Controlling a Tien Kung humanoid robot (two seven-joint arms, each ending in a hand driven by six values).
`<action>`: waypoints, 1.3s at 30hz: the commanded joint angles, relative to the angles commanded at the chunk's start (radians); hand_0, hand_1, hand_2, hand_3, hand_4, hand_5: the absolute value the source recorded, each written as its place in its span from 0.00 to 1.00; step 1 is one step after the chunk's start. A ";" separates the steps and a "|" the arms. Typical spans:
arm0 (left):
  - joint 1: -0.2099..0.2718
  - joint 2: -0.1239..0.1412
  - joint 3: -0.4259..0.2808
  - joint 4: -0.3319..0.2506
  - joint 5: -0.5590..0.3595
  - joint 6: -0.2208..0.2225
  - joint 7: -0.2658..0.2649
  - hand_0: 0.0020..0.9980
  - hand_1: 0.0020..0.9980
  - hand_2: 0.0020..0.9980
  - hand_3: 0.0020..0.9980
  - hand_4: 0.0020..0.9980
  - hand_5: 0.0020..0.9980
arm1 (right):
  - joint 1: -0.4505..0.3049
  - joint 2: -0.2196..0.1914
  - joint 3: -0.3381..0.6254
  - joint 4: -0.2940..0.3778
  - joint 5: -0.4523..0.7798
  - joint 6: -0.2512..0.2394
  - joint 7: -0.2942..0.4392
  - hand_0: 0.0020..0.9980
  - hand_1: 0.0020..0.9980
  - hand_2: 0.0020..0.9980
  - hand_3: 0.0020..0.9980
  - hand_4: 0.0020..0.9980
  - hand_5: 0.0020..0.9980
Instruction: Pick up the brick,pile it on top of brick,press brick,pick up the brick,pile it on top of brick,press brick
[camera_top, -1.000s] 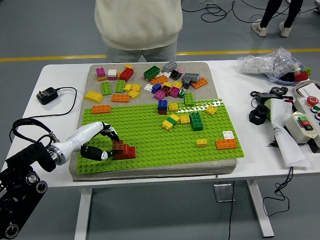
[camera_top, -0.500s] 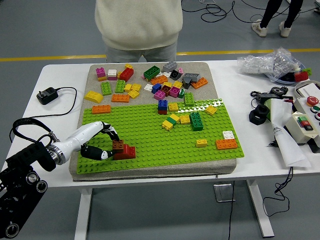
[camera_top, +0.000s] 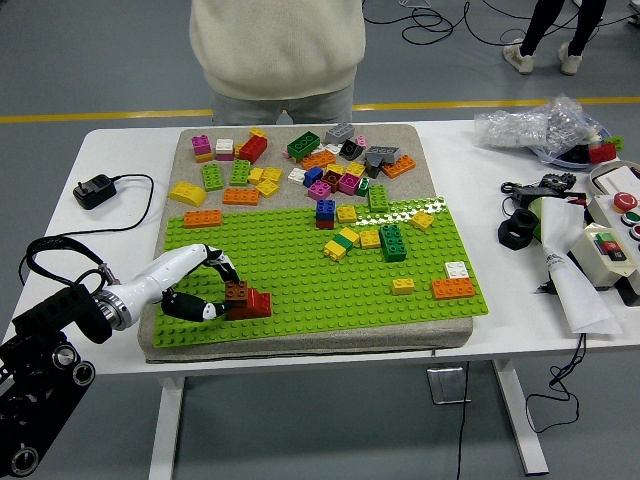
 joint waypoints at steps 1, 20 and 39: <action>0.000 0.000 0.000 0.000 0.000 0.000 0.000 0.77 0.75 0.53 0.55 0.75 0.01 | 0.000 0.000 0.000 0.000 0.000 0.000 0.000 0.76 0.68 0.72 0.74 1.00 0.68; -0.002 0.001 0.002 0.008 -0.005 -0.002 -0.003 0.78 0.76 0.55 0.57 0.78 0.03 | -0.002 0.002 0.000 0.000 -0.002 0.000 -0.001 0.76 0.68 0.72 0.74 1.00 0.68; -0.006 0.001 -0.005 0.008 -0.011 -0.006 -0.010 0.79 0.77 0.57 0.58 0.82 0.04 | -0.001 0.002 0.002 0.000 -0.002 0.000 -0.001 0.76 0.68 0.72 0.74 1.00 0.68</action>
